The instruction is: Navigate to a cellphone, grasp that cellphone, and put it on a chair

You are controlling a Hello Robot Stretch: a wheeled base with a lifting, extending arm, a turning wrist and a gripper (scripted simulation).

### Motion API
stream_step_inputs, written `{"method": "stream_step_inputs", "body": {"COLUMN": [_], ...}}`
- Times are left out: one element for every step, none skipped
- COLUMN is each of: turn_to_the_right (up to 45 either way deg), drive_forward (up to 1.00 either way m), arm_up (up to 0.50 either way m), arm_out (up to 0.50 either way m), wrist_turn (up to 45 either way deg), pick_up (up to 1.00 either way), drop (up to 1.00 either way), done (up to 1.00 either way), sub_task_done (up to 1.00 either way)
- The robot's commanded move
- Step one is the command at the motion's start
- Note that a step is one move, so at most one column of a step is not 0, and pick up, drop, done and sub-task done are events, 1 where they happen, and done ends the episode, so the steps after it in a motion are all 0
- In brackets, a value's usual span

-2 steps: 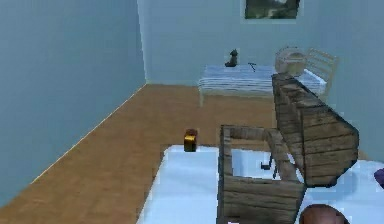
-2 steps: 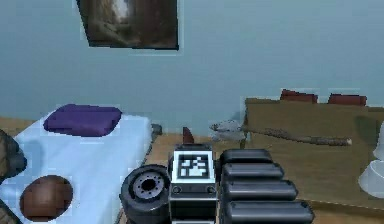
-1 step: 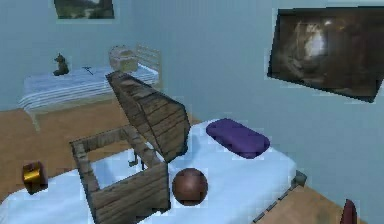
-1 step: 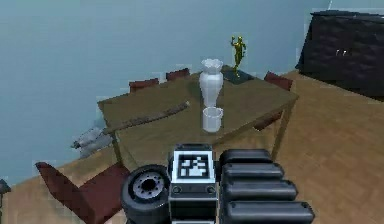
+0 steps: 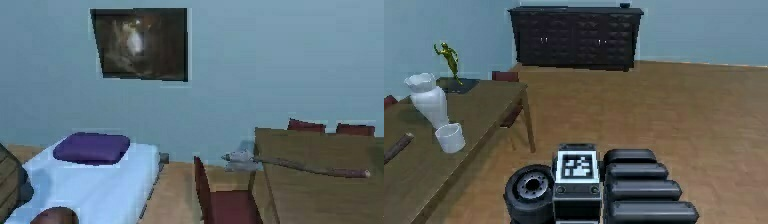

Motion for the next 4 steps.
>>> {"method": "stream_step_inputs", "body": {"turn_to_the_right": [42.0, 0.0, 45.0, 45.0], "drive_forward": [0.0, 0.15, 0.0, 0.0], "arm_up": [0.0, 0.0, 0.0, 0.0], "arm_out": [0.0, 0.0, 0.0, 0.0], "wrist_turn": [0.0, 0.0, 0.0, 0.0], "pick_up": [0.0, 0.0, 0.0, 0.0], "drop": [0.0, 0.0, 0.0, 0.0], "done": [0.0, 0.0, 0.0, 0.0], "sub_task_done": [0.0, 0.0, 0.0, 0.0]}}
